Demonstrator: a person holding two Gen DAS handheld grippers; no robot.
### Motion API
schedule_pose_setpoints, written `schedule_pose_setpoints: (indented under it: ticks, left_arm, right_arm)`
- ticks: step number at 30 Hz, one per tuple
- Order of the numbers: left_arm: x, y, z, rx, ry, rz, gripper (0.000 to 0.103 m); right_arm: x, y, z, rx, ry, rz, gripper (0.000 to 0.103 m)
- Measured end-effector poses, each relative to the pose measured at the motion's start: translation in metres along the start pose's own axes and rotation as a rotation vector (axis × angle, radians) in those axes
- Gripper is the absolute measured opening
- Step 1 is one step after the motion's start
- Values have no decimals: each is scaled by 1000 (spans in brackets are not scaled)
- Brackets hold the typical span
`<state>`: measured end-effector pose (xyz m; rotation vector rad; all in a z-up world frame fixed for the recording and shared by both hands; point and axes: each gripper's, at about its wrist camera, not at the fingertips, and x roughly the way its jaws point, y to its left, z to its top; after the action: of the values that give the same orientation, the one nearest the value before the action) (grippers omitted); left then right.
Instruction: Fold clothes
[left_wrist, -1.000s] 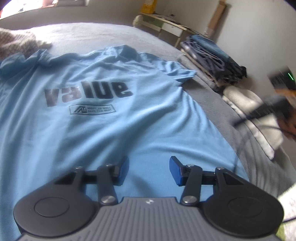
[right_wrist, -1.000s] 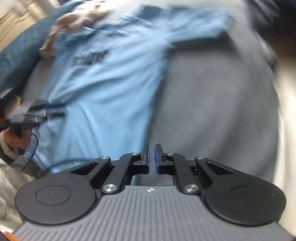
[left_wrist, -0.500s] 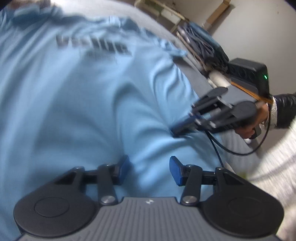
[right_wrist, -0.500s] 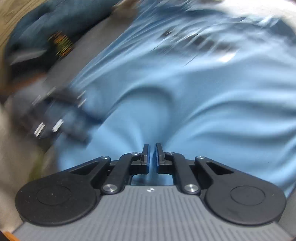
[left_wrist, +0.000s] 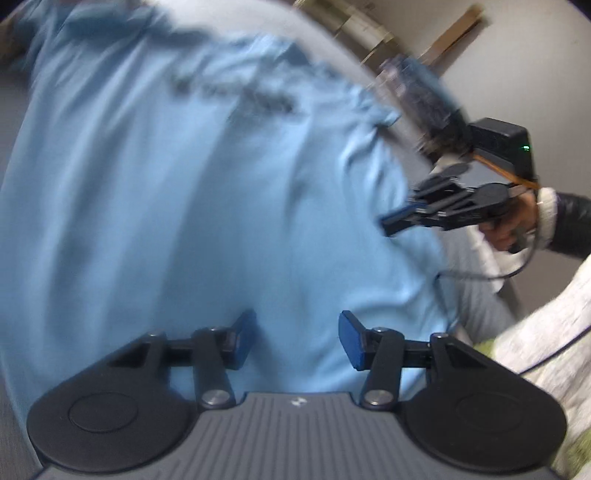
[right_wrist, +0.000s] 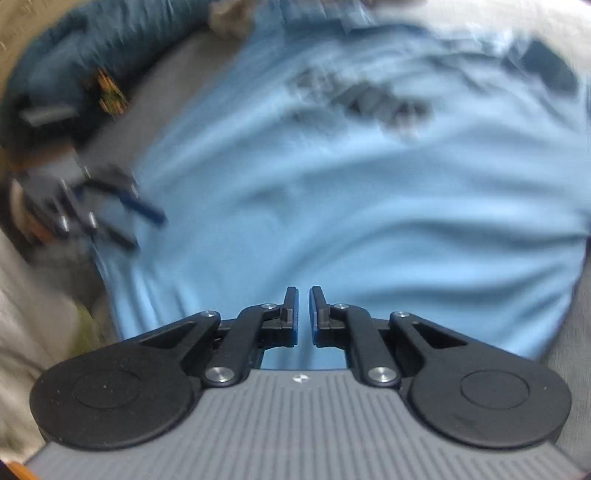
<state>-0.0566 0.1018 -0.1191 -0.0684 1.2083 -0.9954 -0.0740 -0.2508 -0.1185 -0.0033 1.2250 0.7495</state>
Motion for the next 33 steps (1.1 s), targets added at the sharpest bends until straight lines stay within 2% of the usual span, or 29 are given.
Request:
schedule_pose_setpoints:
  ticks: [3,6,7,8,9,13,16,18,20,22,24,27,29,33]
  left_arm:
    - [-15,10,-37,-104,58,-20,50]
    - [-28,16,-62,-175,149,21,48]
    - [-34,15,-61,-175,163,38,47]
    - [-41,14,-57,-154,159,51,47]
    - [-48,12,-52,-133,148,61,47]
    - [-68,7,-12,-52,18,70,52]
    - [-61,16,6,-69,-62,119,53]
    - [-51,31,0,-105,-47,193,53]
    - [-52,49,-18,-181,-16,237,47]
    - [-69,54,-36,-249,-32,230,48]
    - [-87,53,-47,-282,-23,271,49]
    - [-110,49,-35,-253,-30,320,51]
    - [-115,42,-4,-185,-38,341,52]
    - [-96,11,89,-22,-59,350,55]
  right_arm:
    - [-1,0,-43,97,85,102,6]
    - [2,8,-81,168,275,231,6]
    - [1,8,-86,166,326,222,6]
    - [-6,7,-85,158,325,200,7]
    - [-17,2,-73,151,271,181,8]
    - [-57,-19,-22,126,39,96,8]
    - [-60,-39,6,164,-93,9,21]
    - [-51,-50,4,192,-86,-59,21]
    - [-46,-55,-19,185,-21,-105,21]
    - [-56,-56,-48,224,20,-76,21]
    - [-69,-57,-78,280,49,-34,21]
    - [-87,-59,-99,307,122,-86,22]
    - [-107,-65,-91,318,63,-141,22]
    - [-142,-96,-59,397,-209,-245,28]
